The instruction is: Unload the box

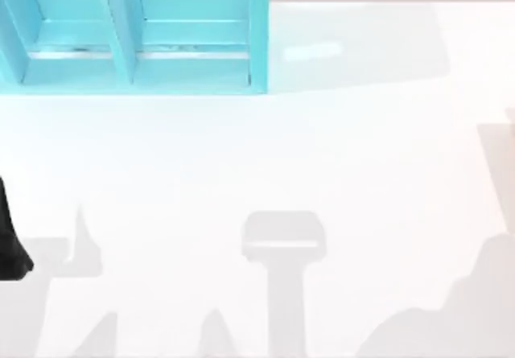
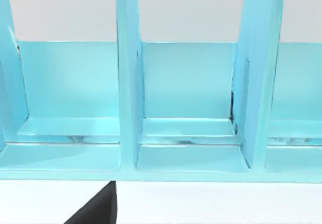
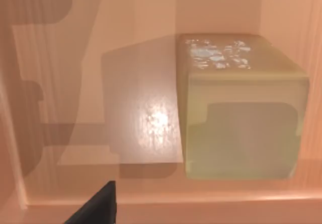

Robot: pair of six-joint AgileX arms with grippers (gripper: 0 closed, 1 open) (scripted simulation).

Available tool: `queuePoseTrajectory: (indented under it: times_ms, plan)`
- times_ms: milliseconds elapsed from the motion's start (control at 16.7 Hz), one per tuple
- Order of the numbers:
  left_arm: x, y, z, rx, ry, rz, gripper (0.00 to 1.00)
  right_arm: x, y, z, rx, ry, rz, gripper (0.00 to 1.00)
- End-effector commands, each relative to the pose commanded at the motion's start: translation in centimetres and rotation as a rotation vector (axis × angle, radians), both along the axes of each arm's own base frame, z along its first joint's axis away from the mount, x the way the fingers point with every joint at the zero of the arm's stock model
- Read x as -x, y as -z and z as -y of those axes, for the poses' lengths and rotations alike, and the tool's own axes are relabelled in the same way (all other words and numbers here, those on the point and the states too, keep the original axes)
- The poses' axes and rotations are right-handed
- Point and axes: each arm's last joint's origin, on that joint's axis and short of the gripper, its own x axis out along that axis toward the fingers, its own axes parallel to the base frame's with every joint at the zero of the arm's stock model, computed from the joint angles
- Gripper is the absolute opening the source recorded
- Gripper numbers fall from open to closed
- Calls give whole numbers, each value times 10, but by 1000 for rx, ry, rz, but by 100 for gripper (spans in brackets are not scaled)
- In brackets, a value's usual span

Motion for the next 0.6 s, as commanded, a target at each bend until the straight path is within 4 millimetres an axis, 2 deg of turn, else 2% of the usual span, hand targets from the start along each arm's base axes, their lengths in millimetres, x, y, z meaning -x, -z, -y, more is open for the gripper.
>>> queuePoseTrajectory:
  times_ms: [240,360,600]
  plan:
    - [0,0,0,0,0,0,100,0,5,-1,0,-1,-1,100]
    - [0,0,0,0,0,0,100,-2,21,0,-4,0,-6,100]
    - [0,0,0,0,0,0,100,-5,68,3,8,0,14,100]
